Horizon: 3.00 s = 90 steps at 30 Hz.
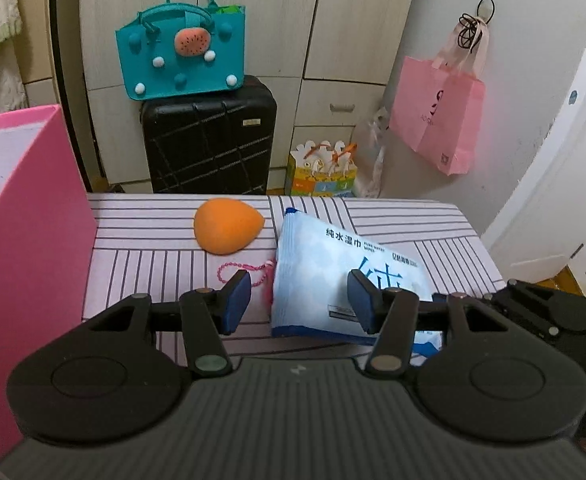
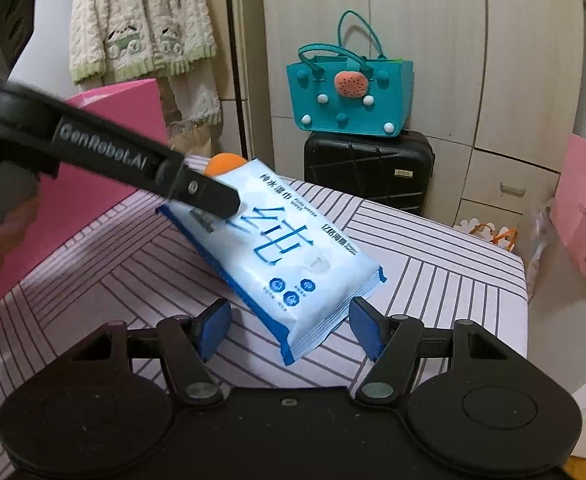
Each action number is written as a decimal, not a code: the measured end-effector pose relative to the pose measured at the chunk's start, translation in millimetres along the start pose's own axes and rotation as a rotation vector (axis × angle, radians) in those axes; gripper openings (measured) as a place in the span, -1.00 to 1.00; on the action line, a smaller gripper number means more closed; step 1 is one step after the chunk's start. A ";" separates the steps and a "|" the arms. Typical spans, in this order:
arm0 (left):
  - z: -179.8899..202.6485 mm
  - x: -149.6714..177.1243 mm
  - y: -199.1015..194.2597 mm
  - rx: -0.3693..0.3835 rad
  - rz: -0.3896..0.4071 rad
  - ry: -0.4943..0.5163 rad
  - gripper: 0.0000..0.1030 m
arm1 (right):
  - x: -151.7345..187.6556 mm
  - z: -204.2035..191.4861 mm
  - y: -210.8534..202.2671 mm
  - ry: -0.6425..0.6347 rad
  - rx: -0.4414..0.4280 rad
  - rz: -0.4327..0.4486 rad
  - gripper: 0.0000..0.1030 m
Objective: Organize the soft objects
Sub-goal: 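Close the right tool on the wipe pack while the left tool clamps its other end, then lift and carry the wipe pack over the shoebox with both tools, then lower the wipe pack into the box and open both tools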
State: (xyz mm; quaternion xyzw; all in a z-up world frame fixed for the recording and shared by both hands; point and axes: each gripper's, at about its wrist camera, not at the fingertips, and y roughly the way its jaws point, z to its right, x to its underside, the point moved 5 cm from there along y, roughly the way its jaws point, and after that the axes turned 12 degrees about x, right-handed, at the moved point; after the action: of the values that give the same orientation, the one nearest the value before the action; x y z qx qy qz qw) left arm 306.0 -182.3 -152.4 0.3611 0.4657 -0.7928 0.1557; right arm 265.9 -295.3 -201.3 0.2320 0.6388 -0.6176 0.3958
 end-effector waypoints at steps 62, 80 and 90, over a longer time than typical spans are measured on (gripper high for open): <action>19.9 55.2 -251.8 0.220 0.014 0.114 -0.34 | -21.2 -138.4 -210.8 -0.173 0.014 0.170 -0.20; -110.3 26.5 -276.3 0.089 0.058 -0.049 -0.28 | -108.2 -213.4 -129.2 -0.167 -0.255 0.069 -0.21; -167.5 36.1 -258.8 0.006 -0.041 -0.103 -0.26 | -116.7 -261.6 -81.1 -0.247 -0.326 -0.103 -0.21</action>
State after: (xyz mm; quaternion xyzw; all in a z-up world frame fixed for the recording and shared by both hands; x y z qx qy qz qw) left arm 201.8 97.4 -67.4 0.3106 0.4620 -0.8147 0.1623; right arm 212.4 -28.8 -79.7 0.0544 0.6878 -0.5493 0.4714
